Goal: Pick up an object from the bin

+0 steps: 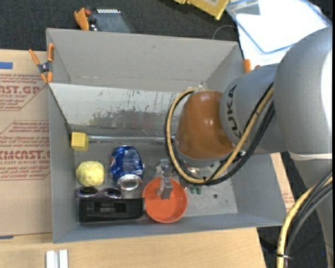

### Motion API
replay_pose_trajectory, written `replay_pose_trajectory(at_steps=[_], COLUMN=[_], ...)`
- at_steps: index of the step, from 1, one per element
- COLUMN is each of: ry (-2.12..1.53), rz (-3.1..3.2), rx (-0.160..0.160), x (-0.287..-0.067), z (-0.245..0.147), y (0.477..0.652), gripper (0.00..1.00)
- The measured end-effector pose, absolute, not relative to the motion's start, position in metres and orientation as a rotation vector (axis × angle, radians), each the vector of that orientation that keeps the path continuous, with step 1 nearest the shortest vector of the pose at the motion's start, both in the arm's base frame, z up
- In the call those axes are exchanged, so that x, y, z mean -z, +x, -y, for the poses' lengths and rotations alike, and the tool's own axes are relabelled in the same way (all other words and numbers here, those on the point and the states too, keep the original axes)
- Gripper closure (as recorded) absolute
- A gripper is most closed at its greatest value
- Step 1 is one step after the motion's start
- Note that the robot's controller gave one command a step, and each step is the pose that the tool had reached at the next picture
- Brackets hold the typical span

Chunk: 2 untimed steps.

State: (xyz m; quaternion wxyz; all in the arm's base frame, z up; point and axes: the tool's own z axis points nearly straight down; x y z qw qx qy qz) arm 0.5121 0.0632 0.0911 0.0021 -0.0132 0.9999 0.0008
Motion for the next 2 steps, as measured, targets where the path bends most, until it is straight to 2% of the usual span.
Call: replay_pose_trajectory(at_steps=[1,2], ry=[-0.042,-0.042], rz=[-3.126,-3.128], rx=[-0.005,-0.005], x=[-0.1242,-0.1257], z=[-0.0638,-0.0638], y=[0.515,0.5145], gripper=[1.0,1.0])
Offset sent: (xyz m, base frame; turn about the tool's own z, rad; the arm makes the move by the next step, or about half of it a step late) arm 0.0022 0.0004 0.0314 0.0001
